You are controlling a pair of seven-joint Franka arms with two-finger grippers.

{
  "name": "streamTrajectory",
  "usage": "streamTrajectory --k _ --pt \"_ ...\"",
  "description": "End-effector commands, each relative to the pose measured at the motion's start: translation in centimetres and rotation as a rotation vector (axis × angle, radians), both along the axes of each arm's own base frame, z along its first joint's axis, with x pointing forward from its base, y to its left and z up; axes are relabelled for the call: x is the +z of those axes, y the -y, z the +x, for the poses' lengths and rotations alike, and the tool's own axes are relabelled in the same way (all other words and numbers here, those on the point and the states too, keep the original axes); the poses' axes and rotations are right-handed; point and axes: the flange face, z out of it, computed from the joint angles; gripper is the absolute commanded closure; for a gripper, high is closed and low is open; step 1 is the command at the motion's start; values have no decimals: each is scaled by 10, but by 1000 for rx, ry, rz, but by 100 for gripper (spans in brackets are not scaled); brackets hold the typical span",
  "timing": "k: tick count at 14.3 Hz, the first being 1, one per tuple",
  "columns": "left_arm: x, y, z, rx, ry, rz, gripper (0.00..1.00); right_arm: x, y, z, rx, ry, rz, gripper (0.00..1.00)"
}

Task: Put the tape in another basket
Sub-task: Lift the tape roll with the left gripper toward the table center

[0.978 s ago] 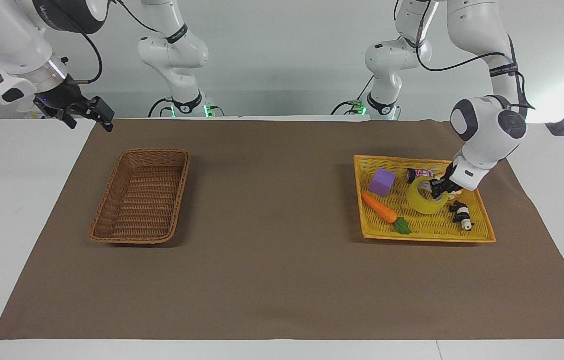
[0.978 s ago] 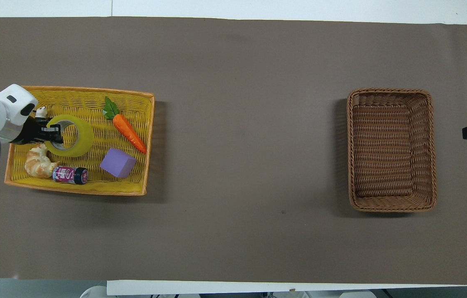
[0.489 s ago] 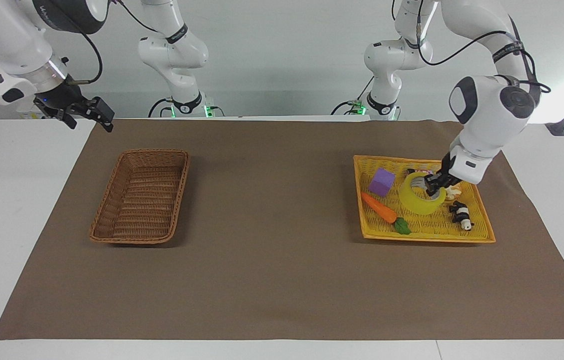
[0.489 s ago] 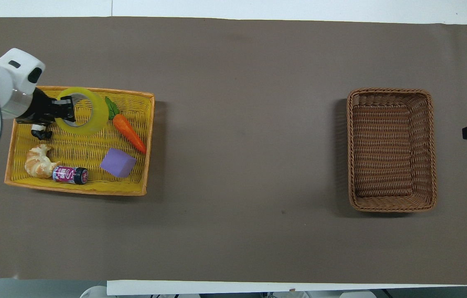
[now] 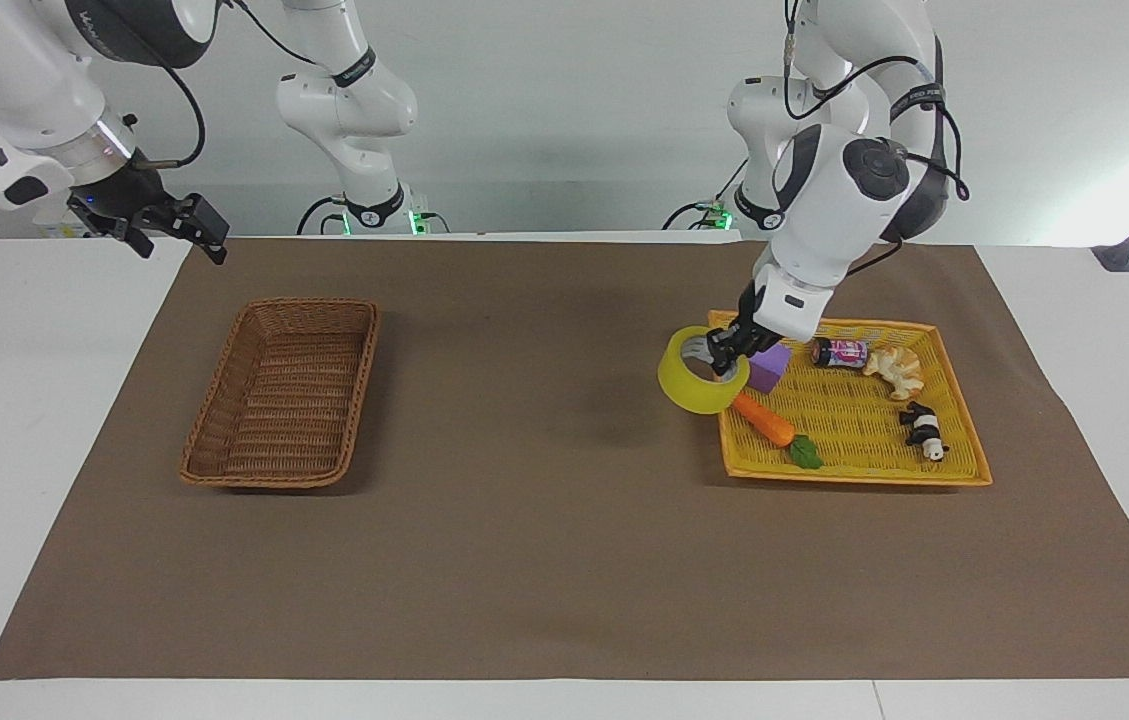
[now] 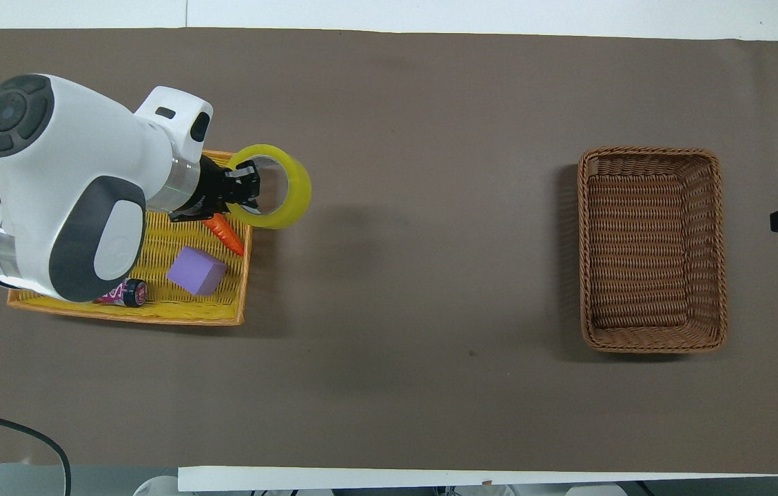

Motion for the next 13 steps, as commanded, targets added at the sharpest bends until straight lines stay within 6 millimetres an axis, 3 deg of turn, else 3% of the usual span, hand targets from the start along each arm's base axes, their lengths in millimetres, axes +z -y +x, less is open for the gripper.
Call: streamTrajectory --k 1,5,13 --pt "11 13 4 58 -28 -134 100 0 0 -7 11 2 -4 0" --pt "14 66 -28 -7 -48 -164 100 0 0 -8 11 -4 -3 0" --pt "43 106 -42 28 -2 -239 100 -2 -10 -10 30 -23 39 0"
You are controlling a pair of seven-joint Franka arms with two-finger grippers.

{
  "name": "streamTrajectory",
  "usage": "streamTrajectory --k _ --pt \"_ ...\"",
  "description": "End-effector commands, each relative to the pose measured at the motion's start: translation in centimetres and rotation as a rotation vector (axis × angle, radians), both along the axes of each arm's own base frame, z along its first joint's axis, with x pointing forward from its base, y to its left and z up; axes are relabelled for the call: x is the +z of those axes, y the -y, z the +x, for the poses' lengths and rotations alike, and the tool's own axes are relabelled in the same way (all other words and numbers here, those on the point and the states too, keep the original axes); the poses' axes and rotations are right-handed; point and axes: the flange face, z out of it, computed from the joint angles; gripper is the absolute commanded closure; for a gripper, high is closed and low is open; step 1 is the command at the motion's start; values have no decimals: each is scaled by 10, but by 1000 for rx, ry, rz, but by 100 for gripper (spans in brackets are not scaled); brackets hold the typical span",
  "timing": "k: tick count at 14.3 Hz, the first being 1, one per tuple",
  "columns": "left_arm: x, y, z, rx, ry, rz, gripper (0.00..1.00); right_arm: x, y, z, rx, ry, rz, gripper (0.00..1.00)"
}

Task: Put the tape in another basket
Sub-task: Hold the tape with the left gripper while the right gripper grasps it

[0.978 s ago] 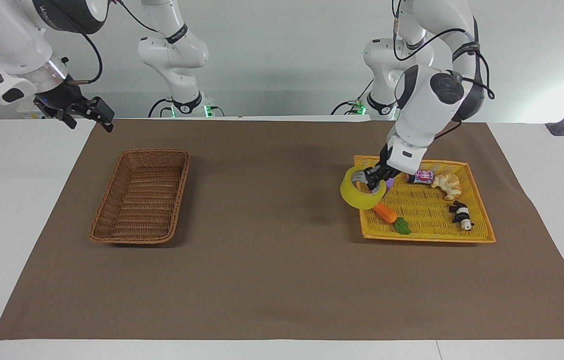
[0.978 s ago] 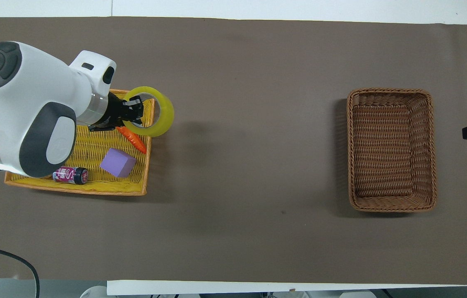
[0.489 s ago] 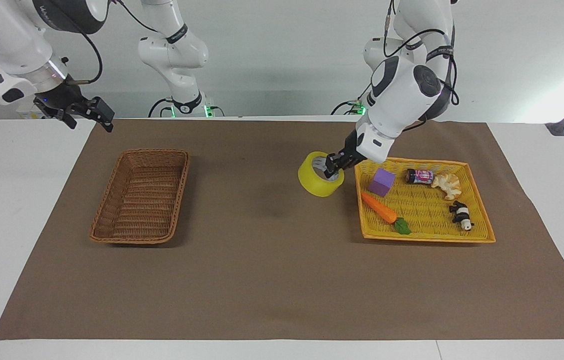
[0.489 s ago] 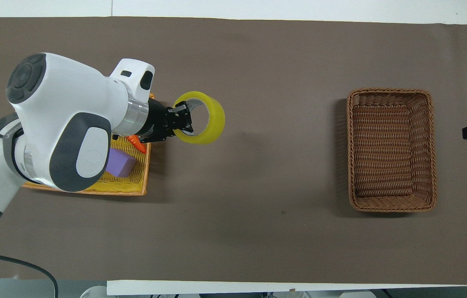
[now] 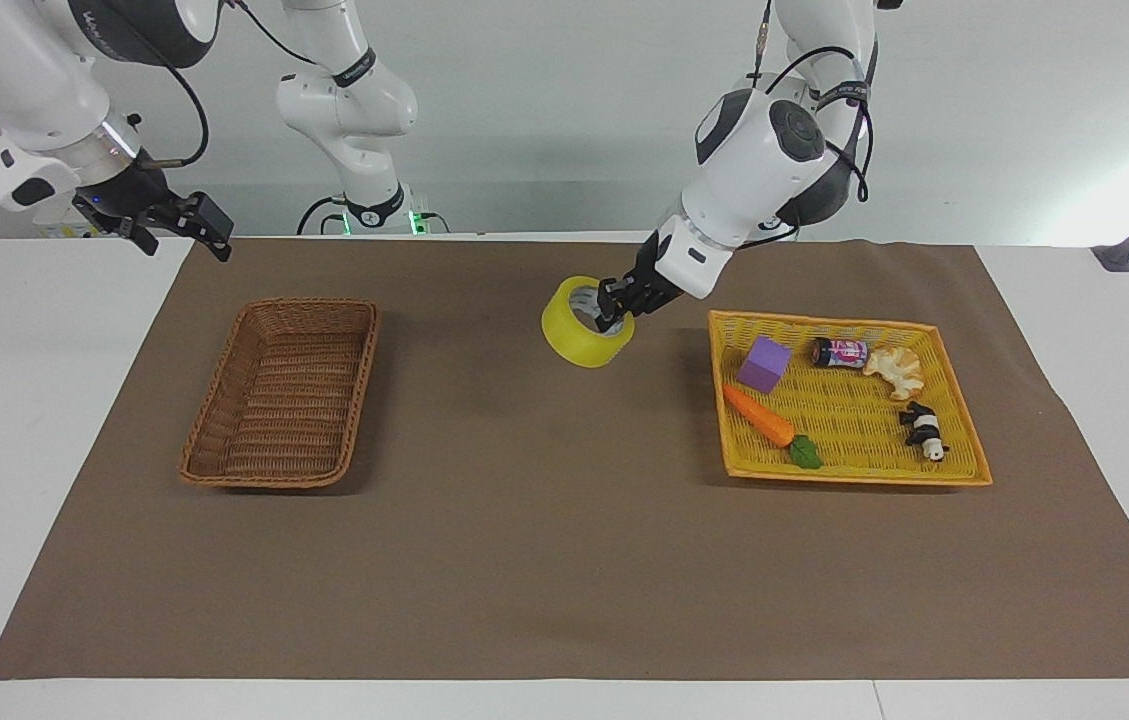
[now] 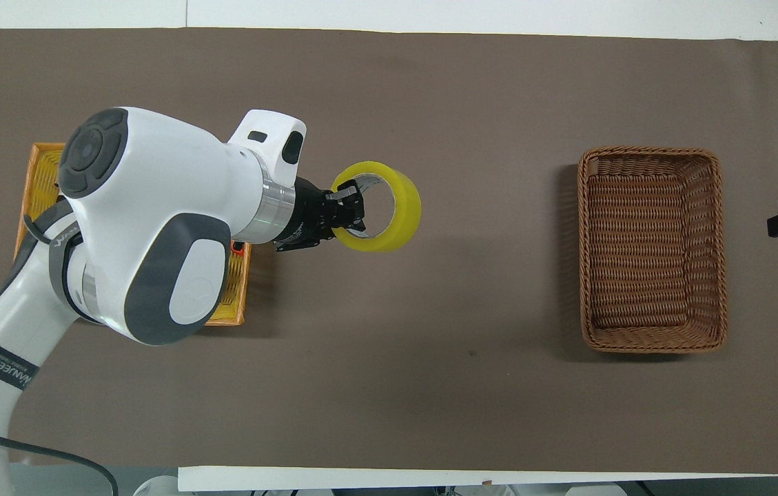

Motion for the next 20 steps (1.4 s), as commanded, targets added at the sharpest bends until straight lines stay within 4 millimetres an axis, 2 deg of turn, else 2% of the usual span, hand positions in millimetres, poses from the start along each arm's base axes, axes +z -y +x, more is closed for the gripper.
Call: streamTrajectory --k 1,6,10,12,14,15,16,17,18,20 --pt "11 12 1 25 23 -46 100 0 -9 -8 30 4 69 0" --pt "11 12 -1 22 16 -43 100 -10 -34 -9 11 5 374 0" --pt "12 12 -1 24 17 -44 100 -33 -60 -3 -43 15 659 0" --pt "12 12 -1 23 18 -43 100 -43 -85 -3 -61 17 770 0" --pt "10 11 -2 21 14 -38 100 -51 -103 7 -97 72 860 0" --pt "11 11 -2 21 15 -39 100 -59 -128 10 -87 58 901 0" --pt "11 11 -1 23 18 -41 100 -64 -141 11 -117 60 969 0" --pt "11 11 -1 23 18 -41 100 -66 -148 13 -126 81 976 0" --pt "12 11 -1 24 20 -42 100 -67 -169 14 -100 90 971 0" --pt "10 10 -1 23 14 -38 100 -78 -195 21 -98 112 997 0"
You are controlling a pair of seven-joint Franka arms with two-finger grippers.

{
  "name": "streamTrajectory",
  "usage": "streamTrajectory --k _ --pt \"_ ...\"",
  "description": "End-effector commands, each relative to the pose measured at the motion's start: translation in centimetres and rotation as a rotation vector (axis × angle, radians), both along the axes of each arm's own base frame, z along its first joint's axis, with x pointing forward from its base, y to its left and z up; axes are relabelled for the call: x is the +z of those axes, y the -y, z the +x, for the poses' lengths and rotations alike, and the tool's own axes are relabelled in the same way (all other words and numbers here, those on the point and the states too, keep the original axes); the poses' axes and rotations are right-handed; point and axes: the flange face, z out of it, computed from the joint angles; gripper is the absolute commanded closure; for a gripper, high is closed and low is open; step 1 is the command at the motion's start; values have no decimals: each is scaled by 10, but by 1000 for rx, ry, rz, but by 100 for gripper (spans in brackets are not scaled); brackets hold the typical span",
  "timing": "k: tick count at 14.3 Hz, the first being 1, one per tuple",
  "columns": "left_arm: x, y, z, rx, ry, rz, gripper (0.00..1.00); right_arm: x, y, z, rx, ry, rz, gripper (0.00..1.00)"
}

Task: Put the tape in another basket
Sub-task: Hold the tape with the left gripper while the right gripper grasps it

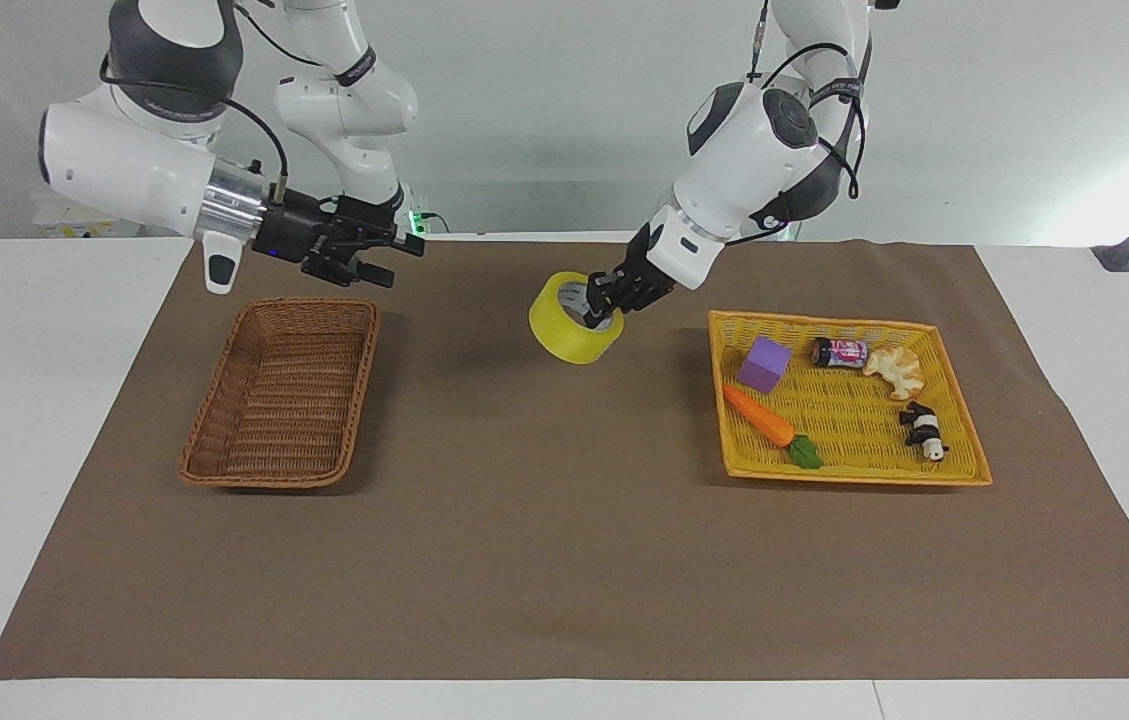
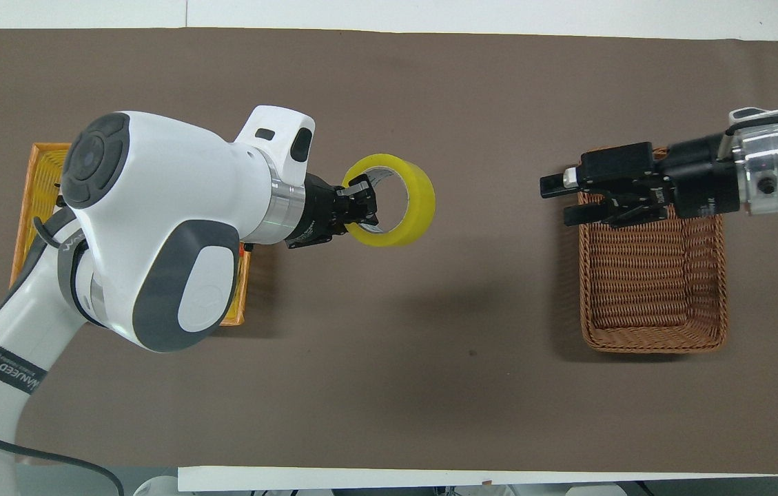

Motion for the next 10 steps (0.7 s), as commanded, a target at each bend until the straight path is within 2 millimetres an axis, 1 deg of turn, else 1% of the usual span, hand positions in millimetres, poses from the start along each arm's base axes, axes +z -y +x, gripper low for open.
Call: streamTrajectory --k 1,4,5,6,8,10 --pt "7 3 1 16 -1 -19 100 -13 -27 -2 6 52 63 0" --pt "7 3 1 16 -1 -19 100 -27 -30 0 26 72 87 0" --pt "7 3 1 17 -2 -19 100 -34 -38 3 23 77 83 0" --pt "7 4 1 17 -2 -19 100 -34 -52 4 14 103 67 0" --pt "6 3 1 13 -3 -15 100 -39 -64 5 11 116 52 0" --pt "6 3 1 14 -2 -16 100 -43 -68 7 22 150 45 0"
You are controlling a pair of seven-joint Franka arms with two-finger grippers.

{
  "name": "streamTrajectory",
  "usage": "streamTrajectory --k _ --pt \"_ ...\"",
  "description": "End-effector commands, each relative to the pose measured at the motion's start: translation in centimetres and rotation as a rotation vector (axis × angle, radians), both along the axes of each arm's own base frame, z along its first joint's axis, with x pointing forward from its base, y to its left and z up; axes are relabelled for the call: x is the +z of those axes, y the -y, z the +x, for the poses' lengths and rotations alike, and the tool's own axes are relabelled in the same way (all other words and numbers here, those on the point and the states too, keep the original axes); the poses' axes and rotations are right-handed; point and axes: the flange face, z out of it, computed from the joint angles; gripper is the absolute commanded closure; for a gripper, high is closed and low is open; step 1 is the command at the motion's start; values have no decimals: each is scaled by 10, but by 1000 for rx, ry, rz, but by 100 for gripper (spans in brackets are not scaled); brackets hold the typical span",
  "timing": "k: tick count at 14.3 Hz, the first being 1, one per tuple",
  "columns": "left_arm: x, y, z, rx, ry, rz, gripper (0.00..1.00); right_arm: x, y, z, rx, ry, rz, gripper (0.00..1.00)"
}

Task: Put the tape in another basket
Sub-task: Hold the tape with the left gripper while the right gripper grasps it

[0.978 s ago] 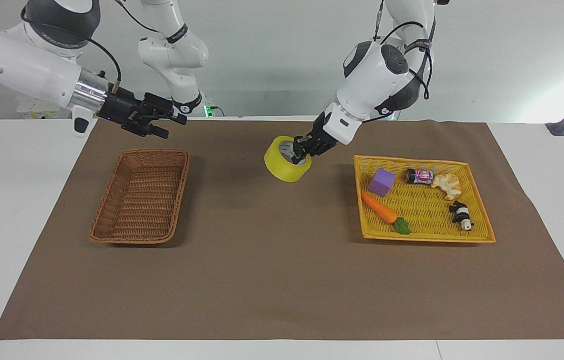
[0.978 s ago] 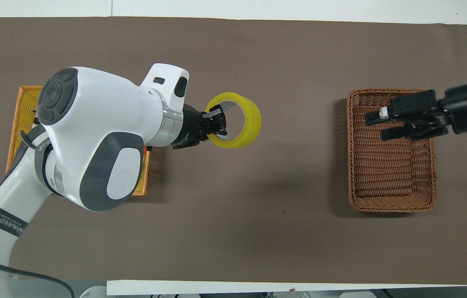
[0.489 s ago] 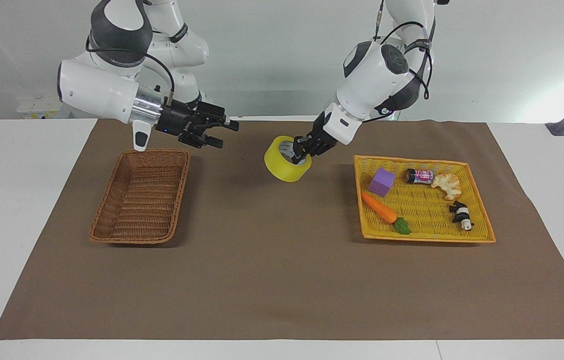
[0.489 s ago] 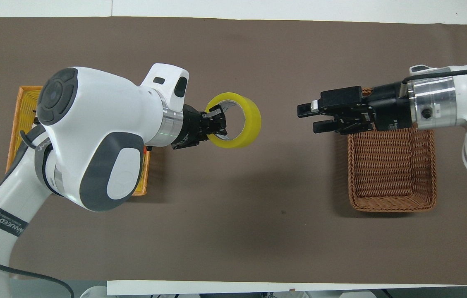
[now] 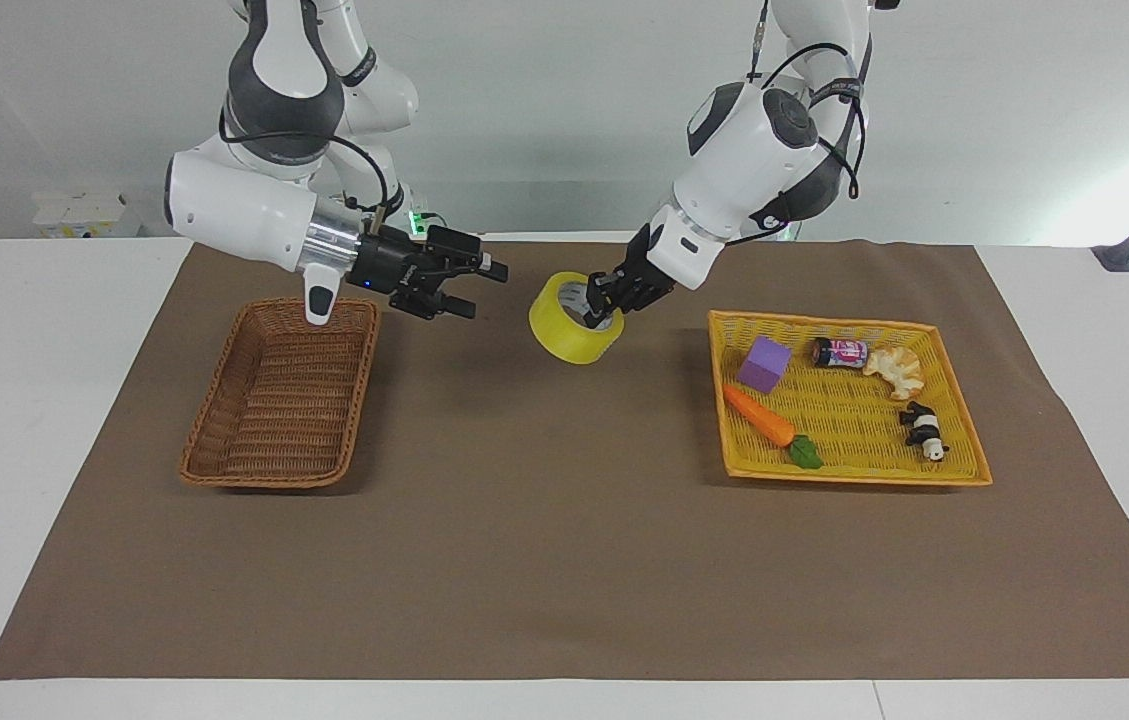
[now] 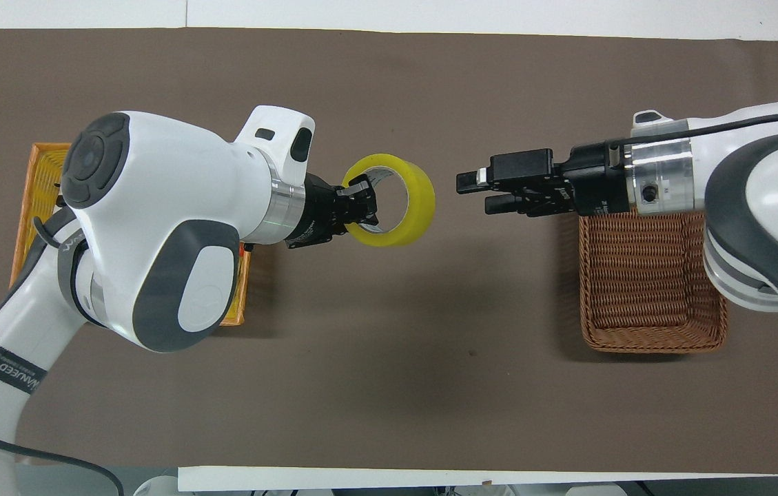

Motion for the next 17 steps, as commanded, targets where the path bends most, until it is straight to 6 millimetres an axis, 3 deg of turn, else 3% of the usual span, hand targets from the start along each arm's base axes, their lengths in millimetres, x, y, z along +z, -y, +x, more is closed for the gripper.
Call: streamTrajectory --k 1,4,8,11,17 --pt "6 3 1 14 -2 -16 100 -4 -1 0 16 61 9 0" --pt "7 5 -1 10 -1 -15 100 -4 -4 -1 61 127 10 0" --pt "6 8 -4 5 -3 -11 100 -14 -28 -6 63 165 -15 0" --pt "7 8 -4 5 -1 -12 100 -23 -29 -7 69 160 -20 0" --pt "7 10 -7 2 -5 -11 100 -21 -40 -10 63 139 -16 0"
